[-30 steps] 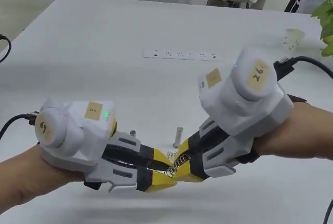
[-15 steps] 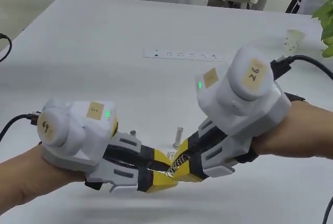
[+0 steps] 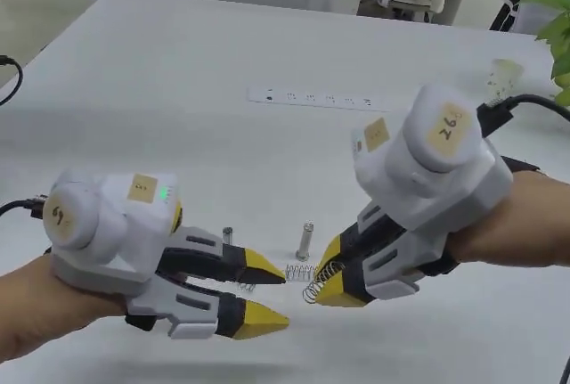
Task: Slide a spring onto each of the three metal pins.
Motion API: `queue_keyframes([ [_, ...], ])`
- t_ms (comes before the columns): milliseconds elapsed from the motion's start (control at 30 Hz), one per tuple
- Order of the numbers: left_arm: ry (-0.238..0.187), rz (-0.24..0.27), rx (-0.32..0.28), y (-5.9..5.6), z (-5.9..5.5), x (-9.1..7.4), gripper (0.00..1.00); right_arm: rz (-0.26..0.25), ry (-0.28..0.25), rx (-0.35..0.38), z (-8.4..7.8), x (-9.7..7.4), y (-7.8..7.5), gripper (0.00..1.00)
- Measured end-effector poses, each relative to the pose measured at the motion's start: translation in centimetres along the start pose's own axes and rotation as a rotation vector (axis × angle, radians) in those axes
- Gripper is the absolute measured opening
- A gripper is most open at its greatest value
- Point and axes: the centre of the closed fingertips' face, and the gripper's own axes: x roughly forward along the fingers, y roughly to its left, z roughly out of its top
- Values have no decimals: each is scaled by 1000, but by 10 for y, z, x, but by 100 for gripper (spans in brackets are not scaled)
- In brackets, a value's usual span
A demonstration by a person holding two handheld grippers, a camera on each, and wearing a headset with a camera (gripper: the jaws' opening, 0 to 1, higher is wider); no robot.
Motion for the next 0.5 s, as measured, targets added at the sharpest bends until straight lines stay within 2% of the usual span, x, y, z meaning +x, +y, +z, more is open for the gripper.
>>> queue_keyframes([
  [500,-33,144,-88,14,-15,-35,32,-72,36,51,-25,-25,-25,9],
])
